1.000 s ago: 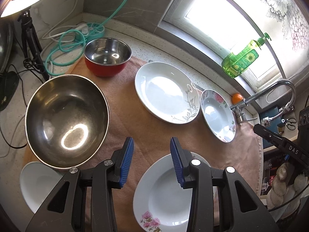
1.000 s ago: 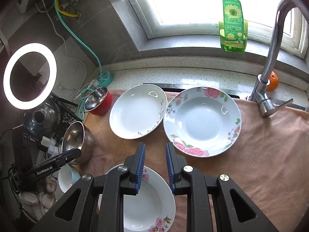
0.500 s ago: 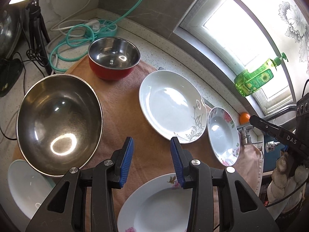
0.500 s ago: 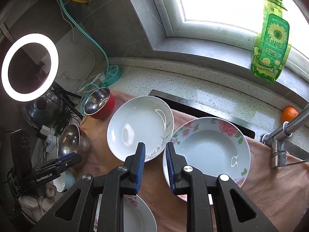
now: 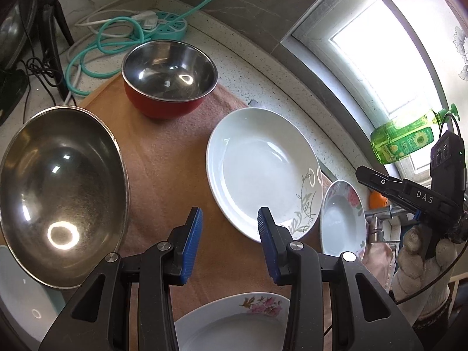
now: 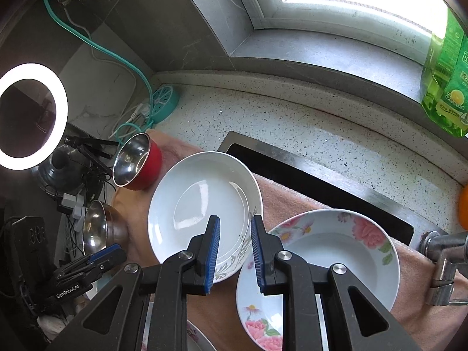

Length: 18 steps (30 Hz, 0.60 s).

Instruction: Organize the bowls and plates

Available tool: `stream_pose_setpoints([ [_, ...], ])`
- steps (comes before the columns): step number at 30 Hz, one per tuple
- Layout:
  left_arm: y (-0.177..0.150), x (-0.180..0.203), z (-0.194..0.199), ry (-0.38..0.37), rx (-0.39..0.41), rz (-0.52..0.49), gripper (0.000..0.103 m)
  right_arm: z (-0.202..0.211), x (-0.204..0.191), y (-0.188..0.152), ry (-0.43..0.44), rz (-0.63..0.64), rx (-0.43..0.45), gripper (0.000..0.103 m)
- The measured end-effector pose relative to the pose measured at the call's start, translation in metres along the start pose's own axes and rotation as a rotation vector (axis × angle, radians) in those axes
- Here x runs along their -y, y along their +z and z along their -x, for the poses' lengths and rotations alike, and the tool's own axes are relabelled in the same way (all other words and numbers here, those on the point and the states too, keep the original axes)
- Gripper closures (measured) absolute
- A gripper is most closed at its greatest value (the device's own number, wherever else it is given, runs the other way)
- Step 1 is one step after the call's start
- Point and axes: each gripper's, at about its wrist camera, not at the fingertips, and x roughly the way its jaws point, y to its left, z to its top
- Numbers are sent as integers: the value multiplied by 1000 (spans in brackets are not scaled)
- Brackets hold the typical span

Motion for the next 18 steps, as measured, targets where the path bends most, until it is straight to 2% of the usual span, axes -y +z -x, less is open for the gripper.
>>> stream_pose_setpoints([
  [11,16,-10,-21,10,-40,85,68,-41,18,26,31,-39,-74,83],
  [18,27,-10,-29,20,-58,108,68,-62,24,35,3,-39,-101,83],
])
